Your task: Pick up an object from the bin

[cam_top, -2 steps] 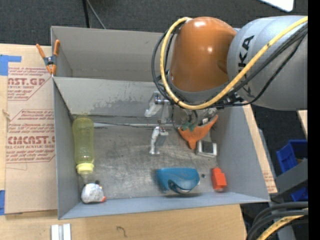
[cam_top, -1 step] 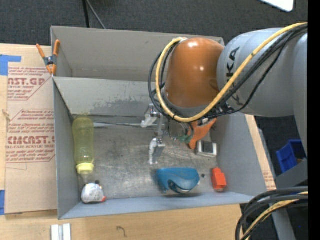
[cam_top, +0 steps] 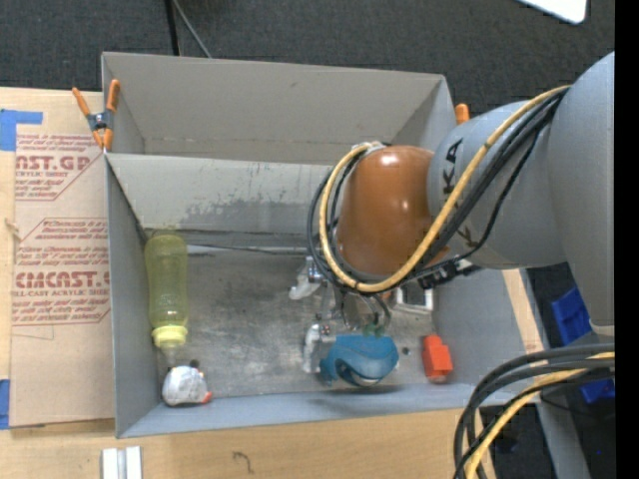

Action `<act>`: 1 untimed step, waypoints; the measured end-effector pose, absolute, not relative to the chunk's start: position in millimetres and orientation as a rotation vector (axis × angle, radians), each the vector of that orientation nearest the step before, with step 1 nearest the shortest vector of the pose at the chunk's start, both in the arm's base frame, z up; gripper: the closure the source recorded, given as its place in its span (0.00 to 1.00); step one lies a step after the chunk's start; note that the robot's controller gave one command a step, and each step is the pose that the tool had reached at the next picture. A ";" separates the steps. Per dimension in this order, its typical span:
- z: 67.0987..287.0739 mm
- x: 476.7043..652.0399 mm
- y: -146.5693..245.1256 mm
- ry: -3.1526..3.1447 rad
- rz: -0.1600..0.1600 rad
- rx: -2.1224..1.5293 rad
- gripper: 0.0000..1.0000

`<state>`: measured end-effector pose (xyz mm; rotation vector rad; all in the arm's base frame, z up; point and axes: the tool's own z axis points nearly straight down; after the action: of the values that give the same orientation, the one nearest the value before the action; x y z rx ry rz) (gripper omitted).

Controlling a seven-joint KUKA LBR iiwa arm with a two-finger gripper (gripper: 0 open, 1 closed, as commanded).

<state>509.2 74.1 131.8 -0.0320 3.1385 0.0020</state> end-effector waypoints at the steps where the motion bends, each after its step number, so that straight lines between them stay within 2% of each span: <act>1: 132.2 509.2 12.8 3.143 0.002 0.013 0.00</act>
Offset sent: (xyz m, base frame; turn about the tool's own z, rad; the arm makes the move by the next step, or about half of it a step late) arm -0.0043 -0.0636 -0.0529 -0.1070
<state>509.2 12.8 132.2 0.0131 3.1426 0.0015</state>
